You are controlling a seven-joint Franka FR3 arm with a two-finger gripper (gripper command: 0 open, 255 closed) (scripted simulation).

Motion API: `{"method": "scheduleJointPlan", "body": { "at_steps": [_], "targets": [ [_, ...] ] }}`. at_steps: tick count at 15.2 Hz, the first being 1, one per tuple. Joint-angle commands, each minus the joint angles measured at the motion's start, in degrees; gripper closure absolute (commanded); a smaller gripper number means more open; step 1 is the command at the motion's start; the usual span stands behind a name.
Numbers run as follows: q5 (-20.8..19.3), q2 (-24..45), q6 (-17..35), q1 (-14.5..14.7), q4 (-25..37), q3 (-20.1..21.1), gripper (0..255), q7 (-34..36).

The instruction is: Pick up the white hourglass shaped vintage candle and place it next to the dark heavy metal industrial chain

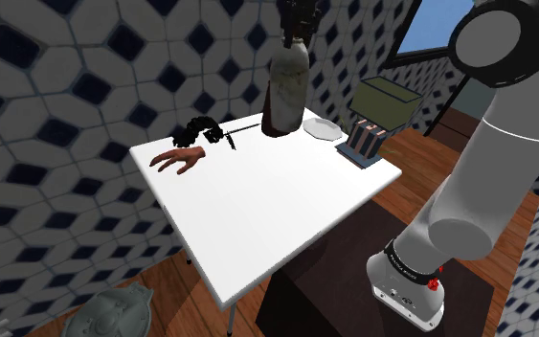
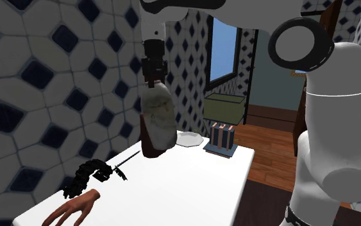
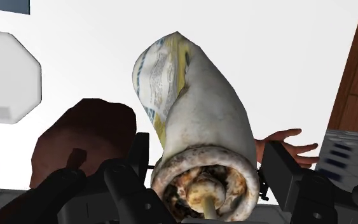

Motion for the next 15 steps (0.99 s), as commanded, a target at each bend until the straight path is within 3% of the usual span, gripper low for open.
{"method": "scheduleJointPlan", "body": {
  "at_steps": [1, 8, 12, 15],
  "targets": [
    [0.2, 0.6, 0.2, 1.5, 0.8, 1.0, 255, 2.7],
    [1.5, 7.5, -1.6, 6.1, 10.4, 4.3, 255, 11.3],
    [2.4, 14.8, -4.7, 8.6, 21.4, 6.0, 255, 16.5],
    [2.0, 12.4, -0.8, 9.2, 15.2, 5.9, 255, 16.1]
  ]
}}
